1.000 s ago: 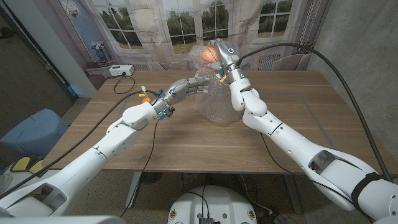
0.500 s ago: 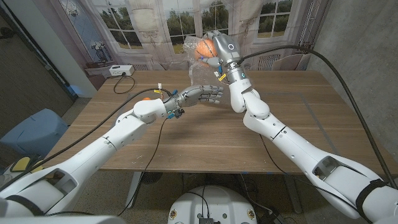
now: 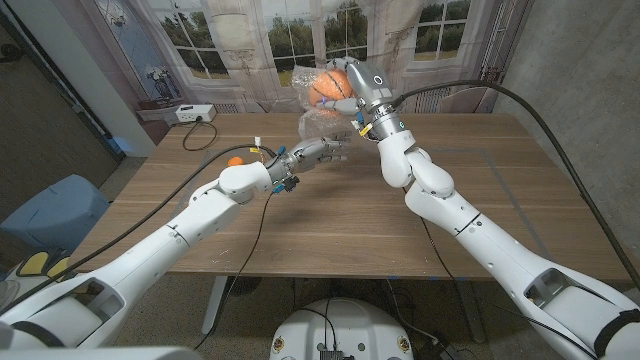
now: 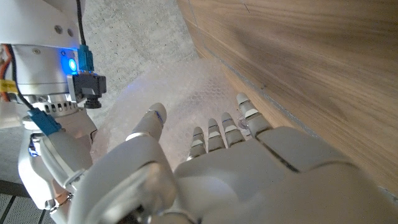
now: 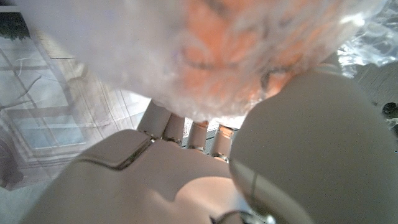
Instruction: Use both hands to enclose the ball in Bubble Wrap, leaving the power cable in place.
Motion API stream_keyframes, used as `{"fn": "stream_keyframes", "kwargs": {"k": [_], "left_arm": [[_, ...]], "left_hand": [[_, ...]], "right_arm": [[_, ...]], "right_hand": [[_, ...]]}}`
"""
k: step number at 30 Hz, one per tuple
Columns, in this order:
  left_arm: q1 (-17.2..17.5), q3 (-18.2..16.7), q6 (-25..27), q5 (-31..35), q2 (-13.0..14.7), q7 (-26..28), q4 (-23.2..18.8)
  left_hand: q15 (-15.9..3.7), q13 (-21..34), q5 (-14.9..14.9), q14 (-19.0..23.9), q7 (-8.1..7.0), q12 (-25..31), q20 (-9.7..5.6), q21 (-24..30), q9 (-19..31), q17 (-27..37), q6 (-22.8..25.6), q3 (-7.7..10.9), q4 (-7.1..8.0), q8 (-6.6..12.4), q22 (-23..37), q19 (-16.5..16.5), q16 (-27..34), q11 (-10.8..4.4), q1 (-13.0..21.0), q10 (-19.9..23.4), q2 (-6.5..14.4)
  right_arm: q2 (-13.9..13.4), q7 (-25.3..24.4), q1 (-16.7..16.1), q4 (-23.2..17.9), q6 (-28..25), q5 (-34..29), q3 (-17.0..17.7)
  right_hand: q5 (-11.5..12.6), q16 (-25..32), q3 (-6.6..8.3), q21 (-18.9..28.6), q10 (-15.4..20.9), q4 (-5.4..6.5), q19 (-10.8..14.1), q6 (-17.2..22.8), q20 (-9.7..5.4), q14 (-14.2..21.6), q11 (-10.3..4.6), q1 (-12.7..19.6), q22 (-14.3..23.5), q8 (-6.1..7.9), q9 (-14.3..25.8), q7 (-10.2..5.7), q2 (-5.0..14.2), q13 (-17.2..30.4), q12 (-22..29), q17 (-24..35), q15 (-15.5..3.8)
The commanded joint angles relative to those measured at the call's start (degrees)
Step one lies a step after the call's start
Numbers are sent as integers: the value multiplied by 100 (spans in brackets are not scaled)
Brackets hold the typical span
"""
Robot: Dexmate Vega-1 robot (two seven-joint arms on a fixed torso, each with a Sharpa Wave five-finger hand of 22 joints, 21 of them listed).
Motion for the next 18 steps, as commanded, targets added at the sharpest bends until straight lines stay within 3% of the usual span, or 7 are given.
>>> {"fn": "stream_keyframes", "kwargs": {"k": [1,8,11,15,18], "left_arm": [[89,-109,-210,34,-141,309,60],[73,-117,-216,51,-128,304,79],[57,-117,-216,89,-102,296,82],[-19,-86,-213,183,-56,228,131],[-105,-53,-267,346,-21,199,205]], "left_hand": [[2,14,48,-30,-4,41,-69,-17,9,7,-59,46,-11,-3,12,-30,-7,0,59,-12,53],[-25,13,55,-83,-4,52,-81,-45,8,5,-66,70,-13,19,14,-98,-6,-28,87,-47,86],[-60,12,43,-123,-35,51,-116,-56,7,7,-95,25,-13,25,13,-123,-2,-61,51,-106,3],[-45,12,-34,-279,-74,65,-84,-134,7,22,-240,-184,9,25,8,-306,7,-42,-143,-252,-290],[118,21,-145,-507,-113,67,92,-221,11,38,-456,-453,51,33,9,-584,15,-50,-407,-508,-618]], "right_arm": [[-369,1136,-294,-422,414,525,286],[-469,1702,-222,-441,424,562,320],[-461,1784,-190,-403,391,519,332],[-473,1872,-111,-292,404,494,350],[-506,1960,-35,-190,445,503,356]], "right_hand": [[32,-24,916,35,527,-880,-523,735,-682,1862,-302,2451,-9,33,28,625,2453,921,340,46,-2262],[30,-63,922,58,495,-875,-573,736,-681,1841,-296,2441,-36,45,26,616,2461,955,355,72,-2258],[28,-83,926,66,481,-876,-598,716,-679,1825,-302,2441,-46,41,23,614,2462,959,353,79,-2262],[24,-111,931,84,462,-875,-635,721,-677,1811,-319,2438,-62,45,14,609,2467,968,353,94,-2271],[21,-124,934,96,460,-873,-651,723,-676,1806,-306,2436,-70,50,14,610,2470,961,348,103,-2273]]}}
